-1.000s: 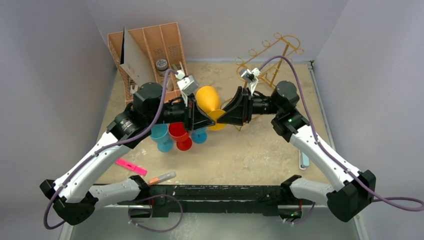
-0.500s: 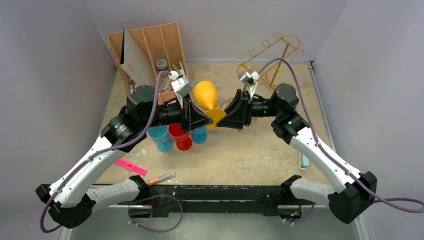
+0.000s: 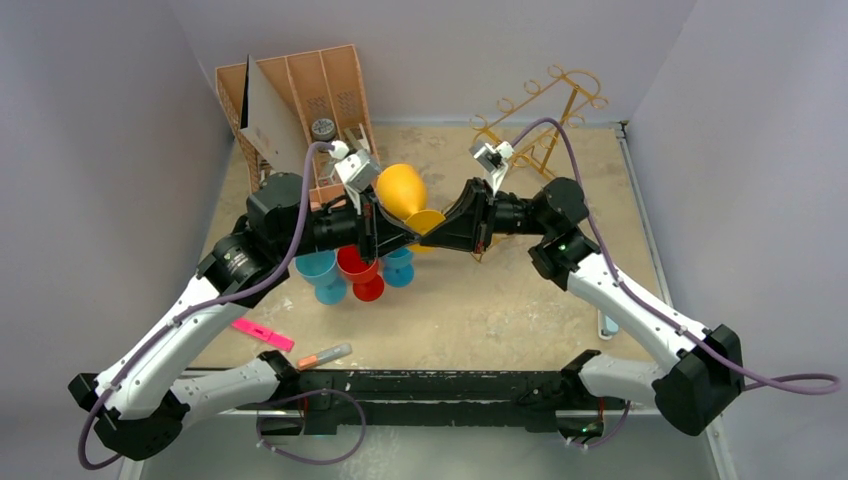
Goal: Take the wine glass off the wine glass rack
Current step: Place the wine glass at the center of the board.
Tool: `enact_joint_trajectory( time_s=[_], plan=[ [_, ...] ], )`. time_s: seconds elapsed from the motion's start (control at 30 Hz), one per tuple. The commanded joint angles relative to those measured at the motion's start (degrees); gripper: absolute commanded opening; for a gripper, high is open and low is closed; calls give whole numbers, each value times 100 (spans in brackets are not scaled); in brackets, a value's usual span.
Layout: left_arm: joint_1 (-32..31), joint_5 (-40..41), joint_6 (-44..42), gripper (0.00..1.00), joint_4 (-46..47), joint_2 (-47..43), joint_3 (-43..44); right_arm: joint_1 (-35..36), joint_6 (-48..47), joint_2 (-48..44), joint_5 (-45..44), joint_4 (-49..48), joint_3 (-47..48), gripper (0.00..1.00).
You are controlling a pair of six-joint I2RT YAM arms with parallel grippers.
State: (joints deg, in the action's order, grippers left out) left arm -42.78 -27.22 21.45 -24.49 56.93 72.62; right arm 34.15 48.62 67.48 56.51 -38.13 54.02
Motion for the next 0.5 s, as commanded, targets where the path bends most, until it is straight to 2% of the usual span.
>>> enact_joint_trajectory(
  time_s=[0.0,0.27,0.3,0.4,0.47],
  plan=[
    [-57,-149,-70,0,290,-142,-15,39,-21,-100,-110,-287,50,0],
    [-55,145,35,2,205,-208,24,106,-931,-426,-453,28,-219,0],
    [-56,177,61,7,165,-214,60,96,-1174,-478,-419,164,-228,0],
    [-57,214,119,34,246,-264,67,98,-2315,-718,-259,1001,-136,0],
    [-56,248,122,46,263,-312,71,98,-2932,-851,-221,1538,-40,0]
  ],
)
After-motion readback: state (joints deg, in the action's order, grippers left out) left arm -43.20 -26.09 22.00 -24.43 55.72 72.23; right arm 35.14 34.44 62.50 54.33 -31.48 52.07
